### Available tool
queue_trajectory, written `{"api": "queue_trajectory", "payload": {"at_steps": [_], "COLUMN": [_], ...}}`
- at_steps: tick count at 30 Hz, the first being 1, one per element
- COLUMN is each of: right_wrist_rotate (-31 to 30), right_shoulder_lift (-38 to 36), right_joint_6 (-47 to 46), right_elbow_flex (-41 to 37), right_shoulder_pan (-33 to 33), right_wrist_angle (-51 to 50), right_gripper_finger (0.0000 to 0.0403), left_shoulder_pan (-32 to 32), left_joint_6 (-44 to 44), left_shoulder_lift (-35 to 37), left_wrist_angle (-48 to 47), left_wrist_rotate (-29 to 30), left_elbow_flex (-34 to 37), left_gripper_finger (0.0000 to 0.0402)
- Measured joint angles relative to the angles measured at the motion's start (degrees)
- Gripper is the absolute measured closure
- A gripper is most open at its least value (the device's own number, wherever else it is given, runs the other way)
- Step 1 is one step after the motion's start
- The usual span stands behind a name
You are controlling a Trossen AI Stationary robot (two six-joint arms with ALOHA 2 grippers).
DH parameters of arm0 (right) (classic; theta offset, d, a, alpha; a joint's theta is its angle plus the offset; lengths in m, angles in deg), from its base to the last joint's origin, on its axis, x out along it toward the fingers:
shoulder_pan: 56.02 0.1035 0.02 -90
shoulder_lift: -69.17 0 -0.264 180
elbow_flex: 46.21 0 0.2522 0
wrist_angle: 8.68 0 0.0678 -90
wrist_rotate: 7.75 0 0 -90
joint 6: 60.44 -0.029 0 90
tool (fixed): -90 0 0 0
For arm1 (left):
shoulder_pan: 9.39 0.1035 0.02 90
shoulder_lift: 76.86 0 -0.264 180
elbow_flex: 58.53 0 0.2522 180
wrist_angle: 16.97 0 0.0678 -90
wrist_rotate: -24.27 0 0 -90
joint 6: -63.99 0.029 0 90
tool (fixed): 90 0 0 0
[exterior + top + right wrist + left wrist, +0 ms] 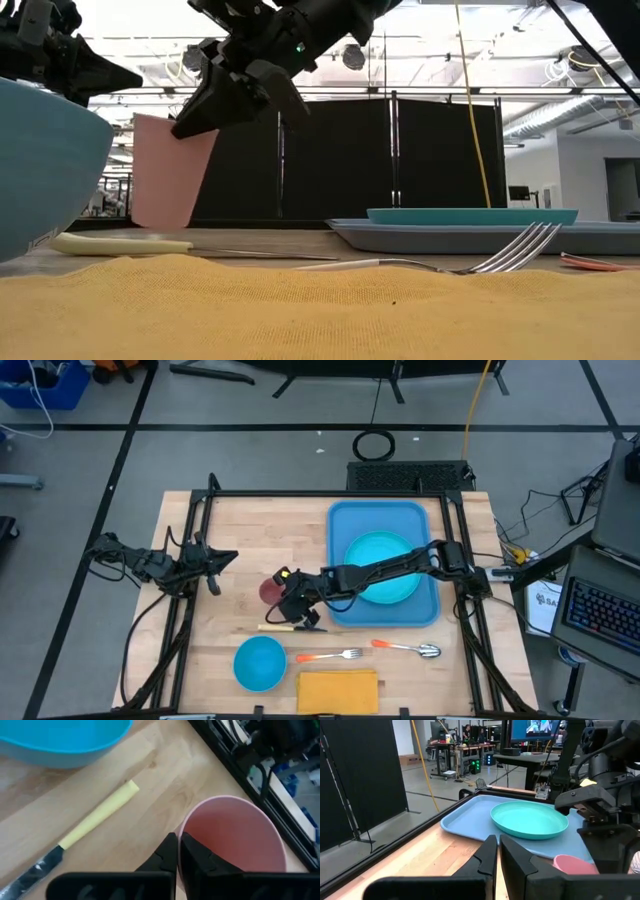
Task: Set up tray
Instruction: Put the pink cup to the top of the green plate on the blue serving tray
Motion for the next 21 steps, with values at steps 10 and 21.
{"api": "queue_trajectory", "payload": {"at_steps": [10, 21], "right_wrist_rotate": [-7.8, -16.4], "right_shoulder_lift": [-4.9, -13.5], "right_joint_6": [-0.7, -13.5], "right_elbow_flex": [0.0, 0.0], "right_shoulder_pan": [1.6, 3.6], "right_wrist_angle": [-8.2, -24.7], "right_gripper_finger": [0.0402, 0.0403], "left_shoulder_pan": [0.0, 0.0], "left_joint_6": [-0.1, -0.7], "left_shoulder_lift": [0.0, 0.0], "left_wrist_angle": [0.0, 0.0], "left_wrist_rotate": [0.0, -0.1], "left_elbow_flex": [0.0, 0.0], "left_gripper_finger": [0.0378, 0.0378]}}
